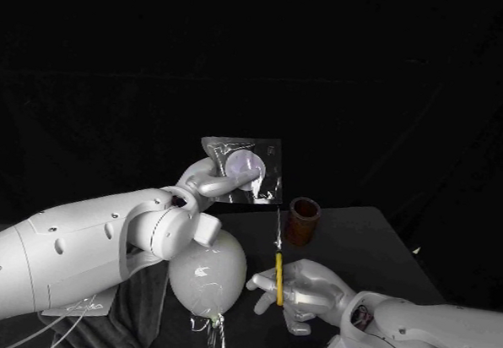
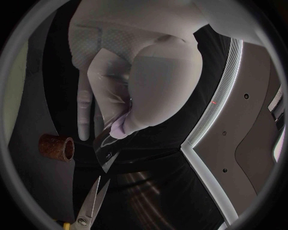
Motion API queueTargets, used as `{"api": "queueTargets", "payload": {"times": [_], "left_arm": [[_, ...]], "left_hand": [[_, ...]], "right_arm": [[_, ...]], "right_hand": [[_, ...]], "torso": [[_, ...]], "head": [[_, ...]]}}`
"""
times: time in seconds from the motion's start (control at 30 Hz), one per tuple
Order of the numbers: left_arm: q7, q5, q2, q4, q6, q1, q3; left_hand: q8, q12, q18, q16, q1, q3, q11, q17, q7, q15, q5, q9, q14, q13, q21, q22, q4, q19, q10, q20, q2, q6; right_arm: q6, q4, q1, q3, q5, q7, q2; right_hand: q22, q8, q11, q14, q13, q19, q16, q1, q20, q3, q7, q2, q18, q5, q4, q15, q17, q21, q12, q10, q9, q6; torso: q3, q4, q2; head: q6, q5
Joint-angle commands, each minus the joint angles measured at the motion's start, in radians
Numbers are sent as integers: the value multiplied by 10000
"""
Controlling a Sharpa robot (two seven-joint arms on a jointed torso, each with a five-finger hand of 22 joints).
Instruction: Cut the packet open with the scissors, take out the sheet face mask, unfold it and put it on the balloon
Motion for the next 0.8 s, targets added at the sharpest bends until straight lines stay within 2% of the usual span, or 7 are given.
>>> {"api": "queueTargets", "payload": {"times": [0.03, 0.37, 0.5, 0.67, 0.8], "left_arm": [[72, -44, 38, 30, 211, 9, 18], [81, -34, 47, 111, 295, 9, 19], [54, -25, 27, 137, 356, 9, 19], [10, 0, 12, 155, 434, 9, 19], [-26, 21, 0, 191, 541, 9, 19]], "left_hand": [[50, 56, 149, 35, -8, 60, -60, 7, 22, 3, 39, 698, -66, 13, 42, 12, -27, -71, -7, -21, 57, 61], [57, 68, 146, 47, -25, 65, -62, 10, 10, 4, 39, 701, -75, 22, 57, 24, -31, -87, -7, -19, 49, 65], [57, 68, 146, 47, -25, 65, -62, 10, 10, 4, 39, 701, -75, 22, 57, 24, -31, -87, -7, -19, 49, 65], [62, 79, 144, 59, -42, 70, -65, 14, 2, 2, 39, 703, -76, 28, 69, 33, -30, -101, -5, -18, 47, 68], [67, 89, 144, 73, -54, 74, -69, 17, -4, -1, 38, 705, -74, 35, 82, 42, -32, -110, -2, -17, 43, 72]], "right_arm": [[222, -16, -4, 5, -188, 130, 39], [164, -93, -4, 6, -231, 63, 74], [158, -88, -4, 7, -282, 54, 72], [166, -80, -3, 9, -332, 40, 68], [204, -86, -1, 11, -367, 13, 73]], "right_hand": [[799, -31, 13, 172, -23, -88, -34, -33, -9, -105, 118, 60, 175, -33, 2, 72, -9, -37, -49, -100, -26, -191], [771, -68, 15, 144, -75, -143, -49, -148, 0, -286, 113, -129, 196, -28, 22, 77, -64, -138, -33, -172, -95, -450], [713, -93, 14, 93, -147, -241, -91, -402, 8, -540, 89, -671, 230, -13, 49, 82, -168, -309, -64, -328, -155, -706], [633, -94, -7, 10, -302, -379, -154, -468, 7, -754, 73, -982, 275, 3, 58, 73, -313, -539, -78, -657, -240, -1130], [584, -71, -4, -32, -410, -466, -178, -475, 7, -857, 92, -1109, 301, 12, 62, 75, -378, -682, -72, -829, -273, -1321]], "torso": [[-3, 7, -4], [-5, 6, 6], [1, 4, 4], [2, 2, -3], [5, 8, -1]], "head": [[10, 1], [7, 0], [2, 2], [0, -6], [1, -1]]}}
